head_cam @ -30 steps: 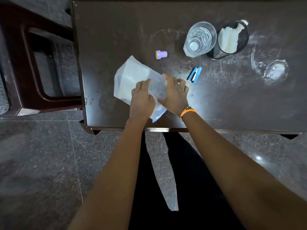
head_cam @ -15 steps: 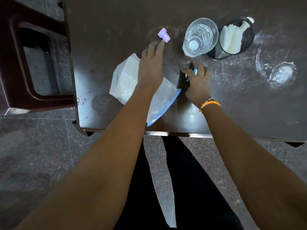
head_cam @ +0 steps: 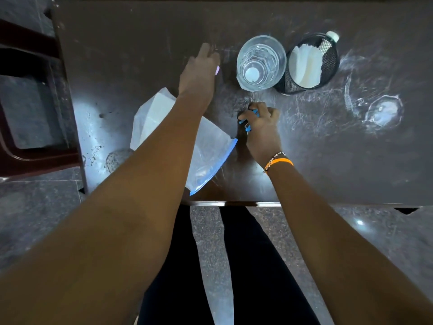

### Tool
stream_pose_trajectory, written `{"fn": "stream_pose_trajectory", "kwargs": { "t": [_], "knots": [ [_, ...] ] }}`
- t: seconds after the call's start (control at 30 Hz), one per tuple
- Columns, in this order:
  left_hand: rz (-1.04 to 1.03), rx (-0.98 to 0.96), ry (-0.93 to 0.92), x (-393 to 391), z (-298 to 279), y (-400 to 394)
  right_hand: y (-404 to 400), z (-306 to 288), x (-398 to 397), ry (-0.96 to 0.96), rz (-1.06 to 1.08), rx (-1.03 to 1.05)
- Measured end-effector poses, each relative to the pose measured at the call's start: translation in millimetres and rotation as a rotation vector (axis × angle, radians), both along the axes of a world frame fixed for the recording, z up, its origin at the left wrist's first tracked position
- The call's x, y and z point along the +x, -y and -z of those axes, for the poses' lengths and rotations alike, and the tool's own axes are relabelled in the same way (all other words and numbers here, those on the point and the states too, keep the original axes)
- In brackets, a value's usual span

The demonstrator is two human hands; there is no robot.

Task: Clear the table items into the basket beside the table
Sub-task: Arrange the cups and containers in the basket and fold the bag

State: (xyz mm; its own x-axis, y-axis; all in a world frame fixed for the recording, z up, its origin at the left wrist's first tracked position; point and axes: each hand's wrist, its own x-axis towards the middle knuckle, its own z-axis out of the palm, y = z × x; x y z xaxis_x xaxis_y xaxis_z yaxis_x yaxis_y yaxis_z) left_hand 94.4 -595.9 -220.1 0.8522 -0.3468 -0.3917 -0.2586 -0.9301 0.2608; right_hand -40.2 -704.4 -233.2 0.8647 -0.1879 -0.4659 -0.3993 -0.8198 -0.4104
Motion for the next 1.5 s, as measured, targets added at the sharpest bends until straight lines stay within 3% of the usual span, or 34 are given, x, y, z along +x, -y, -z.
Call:
{"fn": "stream_pose_trajectory", "kwargs": {
  "t": [0.13,0.3,0.43,0.6,0.83,1.0,1.2,1.4,1.5],
  "knots": [
    [-0.143,-0.072,-0.011,-6,-6,-8,4,-4,6,-0.026,0.022,0.021],
    [-0.574,-0.391,0.037,-42,-29,-37,-25,-35,9,0.086,0.096,0.047],
    [-0.857,-0.465,0.034,-75,-56,-87,-65,-70,17,0.146,0.000,0.120],
    [-1.137,-0.710,0.001,-95,-91,-160,-127,-97,45,0.131,-0.125,0.190],
    [-1.209,-0.836,0.111,-92,-139,-285,-246,-132,96,0.065,-0.154,0.421],
    [-1.310,-0.796,0.211,-73,-160,-375,-343,-149,137,0.108,-0.283,0.405],
    [-1.305,-0.653,0.279,-31,-171,-455,-434,-158,176,0.224,-0.335,0.375],
    [-1.211,-0.532,0.290,36,-169,-505,-503,-159,229,0.397,-0.203,0.294],
    [-1.148,-0.417,0.226,69,-165,-517,-523,-156,258,0.379,-0.171,0.217]
  ]
}}
